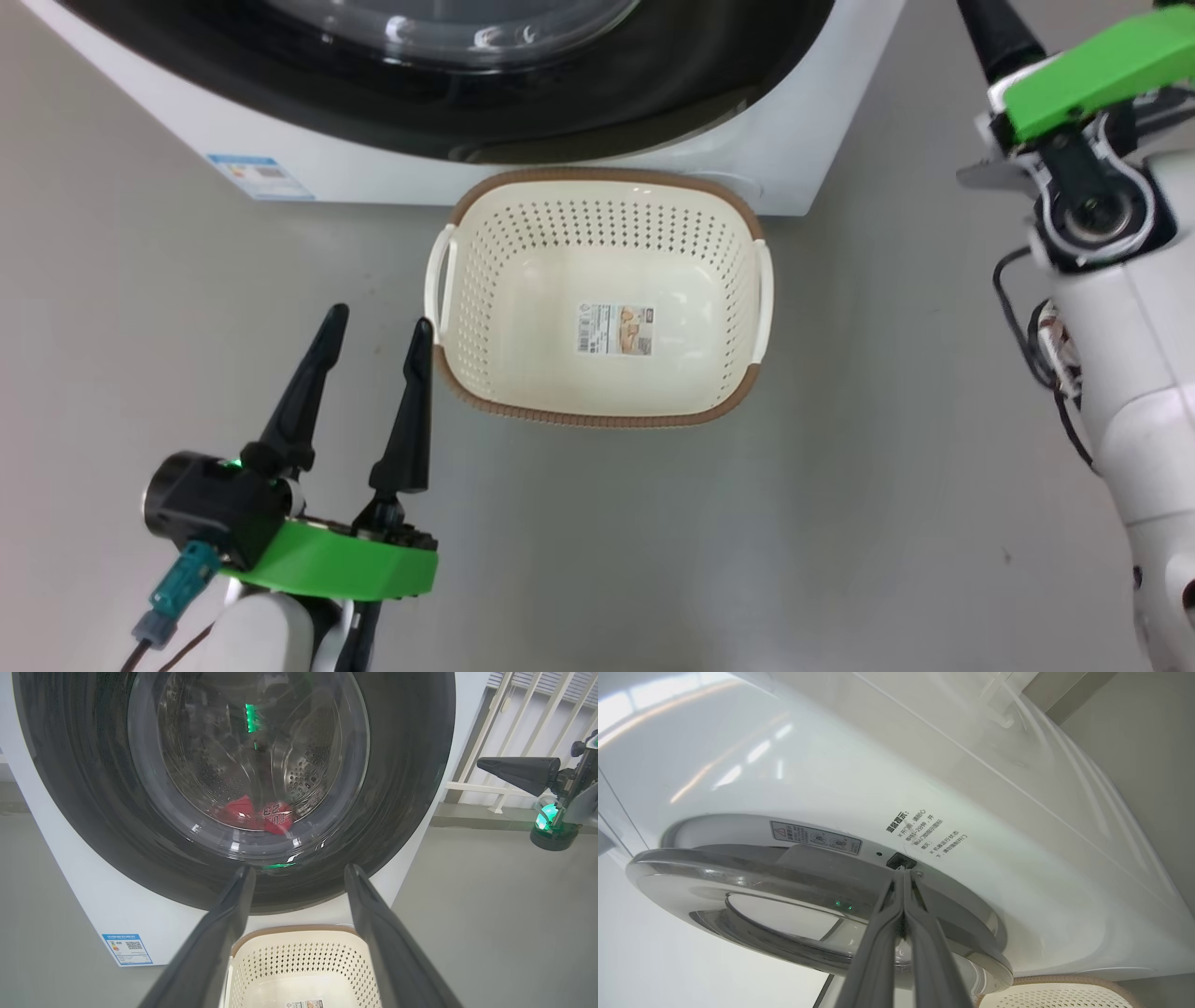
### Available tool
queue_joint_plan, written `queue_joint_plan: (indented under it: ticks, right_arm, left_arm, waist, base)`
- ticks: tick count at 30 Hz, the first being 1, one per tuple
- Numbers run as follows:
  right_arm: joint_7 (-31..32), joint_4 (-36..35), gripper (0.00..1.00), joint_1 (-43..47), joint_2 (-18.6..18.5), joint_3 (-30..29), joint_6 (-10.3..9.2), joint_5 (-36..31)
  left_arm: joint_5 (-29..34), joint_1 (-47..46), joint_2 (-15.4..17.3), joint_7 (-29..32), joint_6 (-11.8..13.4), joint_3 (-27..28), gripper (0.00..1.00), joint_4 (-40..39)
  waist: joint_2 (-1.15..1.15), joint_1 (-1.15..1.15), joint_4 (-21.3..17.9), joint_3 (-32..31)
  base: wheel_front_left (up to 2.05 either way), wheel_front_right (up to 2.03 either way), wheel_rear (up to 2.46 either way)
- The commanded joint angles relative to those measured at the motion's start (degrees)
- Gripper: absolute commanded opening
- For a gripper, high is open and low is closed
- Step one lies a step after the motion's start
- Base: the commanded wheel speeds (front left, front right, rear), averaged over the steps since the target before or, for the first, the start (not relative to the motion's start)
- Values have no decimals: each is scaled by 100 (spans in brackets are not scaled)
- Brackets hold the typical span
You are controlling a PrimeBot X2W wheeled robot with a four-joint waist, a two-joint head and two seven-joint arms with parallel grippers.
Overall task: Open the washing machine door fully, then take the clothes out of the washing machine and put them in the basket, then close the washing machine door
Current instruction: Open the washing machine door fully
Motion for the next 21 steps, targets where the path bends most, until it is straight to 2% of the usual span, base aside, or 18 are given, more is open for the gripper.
queue_joint_plan:
  ticks: [1,8,21]
  right_arm:
    - [80,-128,0,-159,57,10,3,125]
    - [742,-88,0,-587,-52,9,3,657]
    - [1416,61,0,-1085,-147,-76,3,1192]
  left_arm:
    - [-11,-113,88,-45,-32,142,100,-184]
    - [-19,-175,88,-45,-32,61,100,-235]
    - [-282,-263,88,-45,-33,-75,100,-137]
  waist:
    - [0,0,136,150]
    - [0,0,265,356]
    - [0,0,479,604]
  base:
    - [0,0,0]
    - [0,0,0]
    - [0,0,0]
